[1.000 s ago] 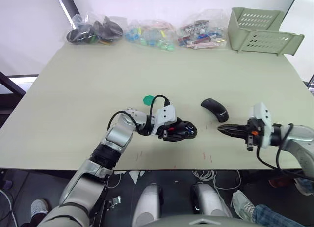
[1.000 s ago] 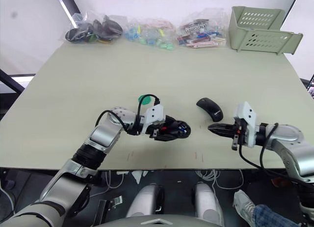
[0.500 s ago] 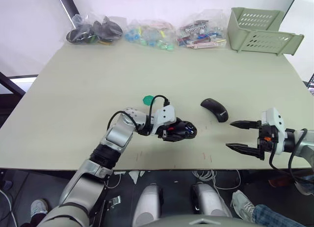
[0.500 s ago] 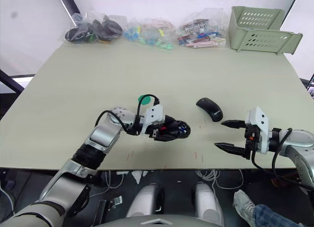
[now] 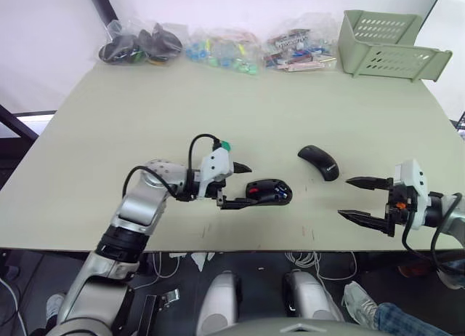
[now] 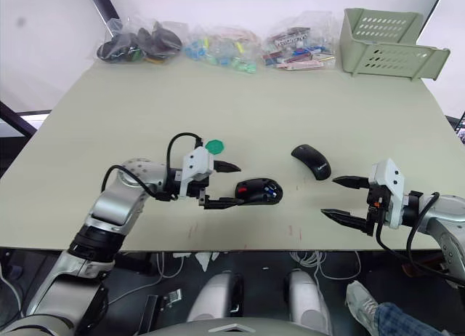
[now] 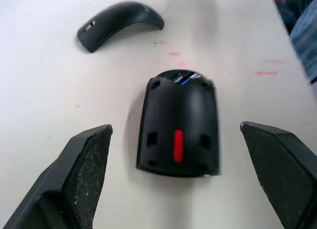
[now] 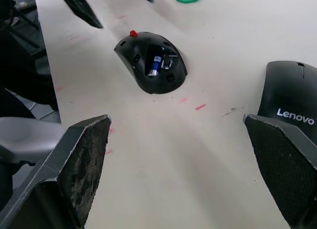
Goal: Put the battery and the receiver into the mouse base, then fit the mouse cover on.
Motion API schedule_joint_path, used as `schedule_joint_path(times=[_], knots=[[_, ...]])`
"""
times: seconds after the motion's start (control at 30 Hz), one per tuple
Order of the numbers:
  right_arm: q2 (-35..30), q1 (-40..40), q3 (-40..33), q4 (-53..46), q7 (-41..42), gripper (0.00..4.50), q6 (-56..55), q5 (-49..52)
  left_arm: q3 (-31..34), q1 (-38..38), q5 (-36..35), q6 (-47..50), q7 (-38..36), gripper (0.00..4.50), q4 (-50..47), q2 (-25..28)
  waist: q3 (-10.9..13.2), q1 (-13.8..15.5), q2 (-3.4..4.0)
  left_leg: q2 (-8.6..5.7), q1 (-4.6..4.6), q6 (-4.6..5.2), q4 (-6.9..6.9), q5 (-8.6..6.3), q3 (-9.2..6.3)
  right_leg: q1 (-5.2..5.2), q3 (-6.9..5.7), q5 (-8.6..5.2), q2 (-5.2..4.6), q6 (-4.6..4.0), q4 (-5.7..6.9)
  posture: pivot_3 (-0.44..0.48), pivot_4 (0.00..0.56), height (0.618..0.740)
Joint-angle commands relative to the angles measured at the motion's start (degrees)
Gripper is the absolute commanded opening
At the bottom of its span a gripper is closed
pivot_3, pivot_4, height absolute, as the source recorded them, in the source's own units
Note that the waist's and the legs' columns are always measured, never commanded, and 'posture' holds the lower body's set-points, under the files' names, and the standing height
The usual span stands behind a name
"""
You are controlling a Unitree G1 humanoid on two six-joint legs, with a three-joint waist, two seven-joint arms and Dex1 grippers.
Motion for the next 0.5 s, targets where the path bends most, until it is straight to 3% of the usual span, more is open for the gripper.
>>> schedule_joint_path(times=[0.03,0.27,0.4,0.5], knots=[[-0.9,-1.2,-2.5,-1.7,-1.5,4.5,1.0,1.1,6.0,4.4,-4.2,3.9,2.0,4.4,-6.9,2.8,0.1,0.0,0.0,0.0,0.0,0.0,0.0,0.0,0.0,0.0,0.0,0.0,-0.01,0.0,-0.01,0.0,0.15,0.74],[-1.2,-5.8,-1.5,-4.9,-9.7,4.5,9.2,1.1,20.1,17.8,-12.9,10.7,8.1,4.4,-15.3,3.3,0.3,0.5,0.03,0.06,0.01,0.0,-0.01,0.0,-0.01,-0.02,-0.04,-0.01,-0.05,0.0,0.0,0.0,0.15,0.74],[-3.8,-14.5,0.3,-6.2,-16.1,4.5,26.3,5.3,30.8,30.1,-18.2,4.2,9.0,4.4,-18.3,-2.3,0.4,-0.2,0.01,0.09,-0.01,-0.01,-0.13,-0.01,0.13,-0.18,0.23,0.02,-0.2,-0.04,-0.04,0.0,0.15,0.74],[-3.7,-22.4,3.1,-3.1,-19.3,4.5,34.6,5.8,33.6,35.8,-20.9,-1.1,3.6,4.4,-18.1,-3.3,0.5,-0.6,-0.12,0.1,0.02,-0.01,-0.13,-0.01,0.14,-0.24,0.3,0.12,-0.21,-0.21,-0.03,0.0,0.15,0.74]])
